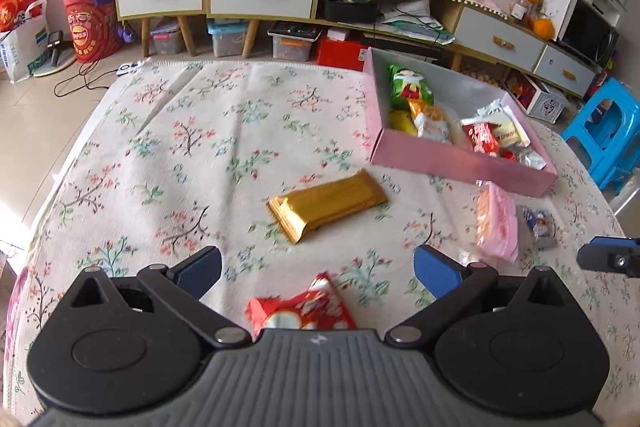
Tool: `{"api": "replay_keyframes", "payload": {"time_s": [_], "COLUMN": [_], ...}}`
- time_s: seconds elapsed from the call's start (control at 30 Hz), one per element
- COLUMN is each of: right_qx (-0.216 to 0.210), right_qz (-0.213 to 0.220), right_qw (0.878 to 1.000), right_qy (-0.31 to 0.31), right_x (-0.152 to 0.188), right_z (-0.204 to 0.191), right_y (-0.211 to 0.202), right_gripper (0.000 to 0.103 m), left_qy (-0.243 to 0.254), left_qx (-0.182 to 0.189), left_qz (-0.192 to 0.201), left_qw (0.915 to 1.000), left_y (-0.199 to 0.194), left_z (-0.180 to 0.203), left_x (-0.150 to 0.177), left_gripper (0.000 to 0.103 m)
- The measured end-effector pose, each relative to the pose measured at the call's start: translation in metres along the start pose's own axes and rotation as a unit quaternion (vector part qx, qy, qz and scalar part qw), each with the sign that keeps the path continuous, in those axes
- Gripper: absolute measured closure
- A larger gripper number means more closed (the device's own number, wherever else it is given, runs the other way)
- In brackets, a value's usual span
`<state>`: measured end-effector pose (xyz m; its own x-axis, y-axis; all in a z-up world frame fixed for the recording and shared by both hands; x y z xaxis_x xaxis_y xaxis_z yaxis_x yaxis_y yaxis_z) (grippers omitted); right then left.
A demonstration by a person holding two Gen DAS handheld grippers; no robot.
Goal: Organize snacks
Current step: 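Withdraw both grippers from the box toward the red candy packet and bread roll, then grasp red candy packet with left gripper while right gripper grasps white bread roll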
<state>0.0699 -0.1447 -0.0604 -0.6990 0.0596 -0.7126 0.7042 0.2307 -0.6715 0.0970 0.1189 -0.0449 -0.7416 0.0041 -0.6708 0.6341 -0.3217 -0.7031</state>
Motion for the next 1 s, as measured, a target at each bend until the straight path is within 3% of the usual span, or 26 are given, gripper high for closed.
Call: {"api": "replay_keyframes", "payload": {"time_s": [0.23, 0.43, 0.63, 0.87, 1.0], "right_qx": [-0.022, -0.044, -0.04, -0.02, -0.006], "right_qz": [-0.006, -0.01, -0.01, -0.008, -0.013], "right_qw": [0.996, 0.991, 0.987, 0.983, 0.983], "right_qy": [-0.086, -0.126, -0.158, -0.184, -0.181], "right_x": [0.025, 0.041, 0.053, 0.059, 0.06], "right_z": [-0.05, -0.087, -0.105, -0.107, -0.1], "right_y": [0.005, 0.016, 0.027, 0.035, 0.042], "right_gripper": [0.013, 0.013, 0.013, 0.013, 0.013], "left_qy": [0.117, 0.126, 0.153, 0.147, 0.15], "left_qx": [0.029, 0.065, 0.069, 0.086, 0.078], "left_qz": [-0.015, -0.072, -0.122, -0.122, -0.117], "left_qw": [0.9926, 0.9873, 0.9783, 0.9779, 0.9787], "left_y": [0.006, 0.019, 0.028, 0.02, 0.021], "left_z": [-0.003, 0.001, 0.006, 0.004, 0.004], "left_x": [0.017, 0.027, 0.045, 0.048, 0.047], "left_gripper": [0.001, 0.009, 0.012, 0.015, 0.019]}}
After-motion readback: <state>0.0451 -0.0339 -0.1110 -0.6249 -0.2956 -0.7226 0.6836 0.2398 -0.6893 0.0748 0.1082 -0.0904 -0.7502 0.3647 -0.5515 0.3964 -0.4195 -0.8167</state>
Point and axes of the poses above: each gripper's, at about its wrist camera, not at the fingertips, and y roughly the way its jaws point, z to its right, x to its underside, the point moved 4 cm from there along y, roughly the way its jaws point, and after that the axes turned 9 degrees about x, right-handed, at the moved point
